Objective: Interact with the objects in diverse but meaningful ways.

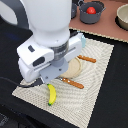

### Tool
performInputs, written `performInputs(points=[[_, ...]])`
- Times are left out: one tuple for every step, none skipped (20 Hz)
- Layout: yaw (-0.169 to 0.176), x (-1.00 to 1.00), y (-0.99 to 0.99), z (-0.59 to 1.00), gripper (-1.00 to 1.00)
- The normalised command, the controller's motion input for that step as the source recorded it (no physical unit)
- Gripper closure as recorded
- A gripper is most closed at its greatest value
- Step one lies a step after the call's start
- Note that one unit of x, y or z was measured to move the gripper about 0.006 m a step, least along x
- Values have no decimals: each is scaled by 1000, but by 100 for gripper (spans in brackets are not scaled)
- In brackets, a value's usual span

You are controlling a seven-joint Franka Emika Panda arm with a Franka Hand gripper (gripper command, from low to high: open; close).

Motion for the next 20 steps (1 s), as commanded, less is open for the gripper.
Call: performInputs(points=[[-29,0,-220,-183,-100],[-31,0,-274,-189,-100],[-30,0,-271,-243,-100],[-27,0,-217,-240,-100],[-26,0,-220,-246,-100],[-30,0,-157,-251,-100],[-29,23,-160,-223,-100],[-25,106,-154,-246,-100],[-30,114,-91,-226,-100],[-30,177,-109,-234,-100],[-36,226,-91,-223,-100],[-43,203,-154,-229,-100],[-50,166,-209,-237,-100],[-52,149,-211,-226,-100],[-51,211,-183,-220,-100],[-60,254,-197,-177,-100],[-70,257,-226,-154,-100],[-78,283,-209,-120,-100],[-83,297,-203,-97,-100],[-86,294,-206,-77,-100]])
